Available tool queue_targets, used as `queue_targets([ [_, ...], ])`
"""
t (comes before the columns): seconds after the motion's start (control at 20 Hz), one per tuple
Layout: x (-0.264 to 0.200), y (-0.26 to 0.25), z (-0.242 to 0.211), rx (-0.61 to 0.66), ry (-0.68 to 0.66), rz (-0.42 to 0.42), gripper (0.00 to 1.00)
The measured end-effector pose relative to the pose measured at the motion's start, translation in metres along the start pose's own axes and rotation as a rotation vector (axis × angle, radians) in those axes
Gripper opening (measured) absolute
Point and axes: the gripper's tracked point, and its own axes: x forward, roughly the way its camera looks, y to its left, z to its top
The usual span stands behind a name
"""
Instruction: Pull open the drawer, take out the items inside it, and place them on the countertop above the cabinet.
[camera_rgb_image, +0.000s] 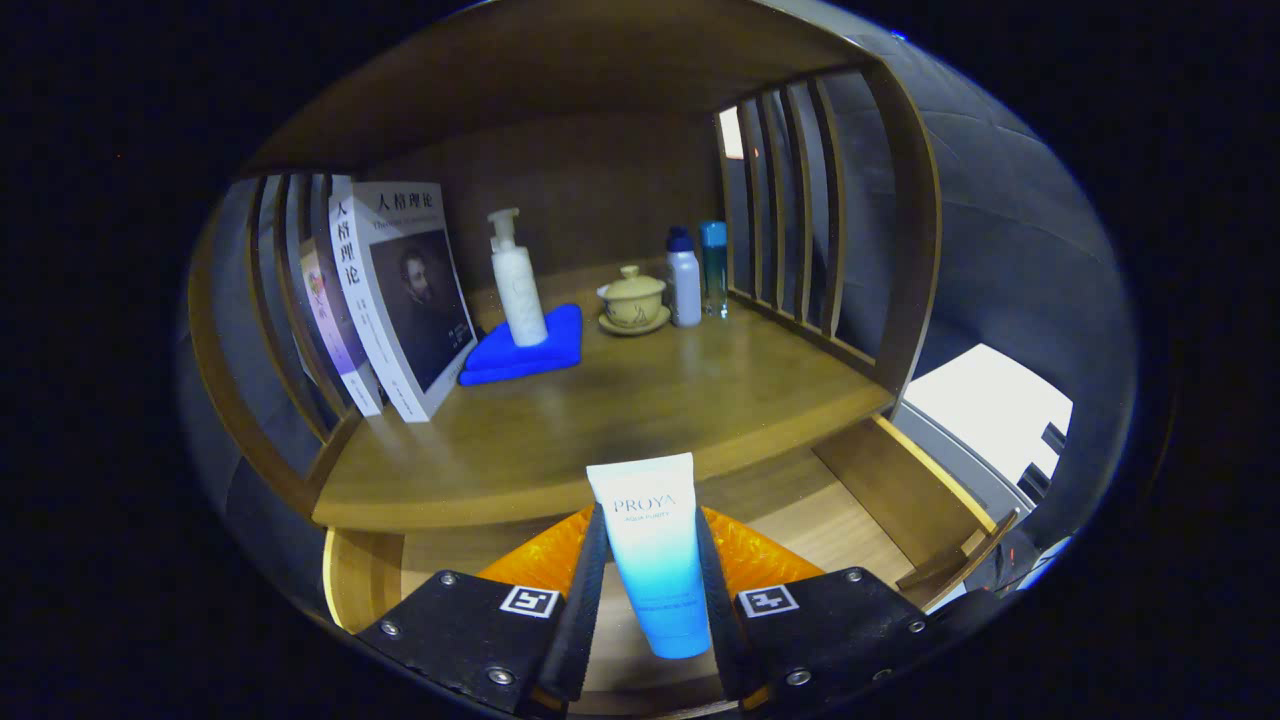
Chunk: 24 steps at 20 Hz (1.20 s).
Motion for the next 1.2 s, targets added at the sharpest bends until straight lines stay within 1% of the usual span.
queue_targets([
  [0.35,-0.003,0.017,0.052,-0.031,-0.092,0.038,0.51],
  [0.55,0.008,0.028,0.077,-0.035,-0.115,0.065,0.51],
  [0.7,0.024,0.032,0.094,-0.039,-0.129,0.076,0.51],
  [0.85,0.039,0.032,0.094,-0.067,-0.105,0.079,0.51],
  [0.95,0.056,0.036,0.087,-0.079,-0.084,0.095,0.51],
  [1.2,0.084,0.036,0.071,-0.071,-0.031,0.125,0.51],
])
